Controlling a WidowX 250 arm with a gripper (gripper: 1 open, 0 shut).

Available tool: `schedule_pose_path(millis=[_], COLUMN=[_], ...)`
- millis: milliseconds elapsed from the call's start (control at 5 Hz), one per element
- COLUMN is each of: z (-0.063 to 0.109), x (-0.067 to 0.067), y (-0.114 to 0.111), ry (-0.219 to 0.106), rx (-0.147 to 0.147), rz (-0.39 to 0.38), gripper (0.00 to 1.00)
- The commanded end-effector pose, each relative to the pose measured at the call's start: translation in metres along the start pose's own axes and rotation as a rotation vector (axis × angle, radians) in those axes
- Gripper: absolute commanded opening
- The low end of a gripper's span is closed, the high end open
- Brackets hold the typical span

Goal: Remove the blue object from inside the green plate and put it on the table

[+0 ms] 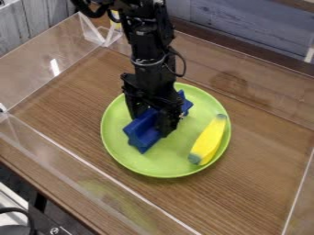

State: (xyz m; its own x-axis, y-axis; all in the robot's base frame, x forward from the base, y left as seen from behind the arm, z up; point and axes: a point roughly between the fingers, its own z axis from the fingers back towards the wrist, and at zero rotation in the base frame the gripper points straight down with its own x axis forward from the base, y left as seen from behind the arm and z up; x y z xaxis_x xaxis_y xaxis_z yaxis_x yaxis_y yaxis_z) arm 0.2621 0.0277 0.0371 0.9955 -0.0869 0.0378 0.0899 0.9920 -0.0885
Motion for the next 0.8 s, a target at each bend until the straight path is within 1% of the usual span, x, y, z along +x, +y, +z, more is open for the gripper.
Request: schedule_pose_path(millis=[0,600], z=[0.0043,0.0025], x=[0.0065,0.0076], y=[0.0006,-0.0011], ry=[-0.028,-0.027], rx=[0.003,-0.003], rz=[0.005,0.018], gripper=[0.00,0.00])
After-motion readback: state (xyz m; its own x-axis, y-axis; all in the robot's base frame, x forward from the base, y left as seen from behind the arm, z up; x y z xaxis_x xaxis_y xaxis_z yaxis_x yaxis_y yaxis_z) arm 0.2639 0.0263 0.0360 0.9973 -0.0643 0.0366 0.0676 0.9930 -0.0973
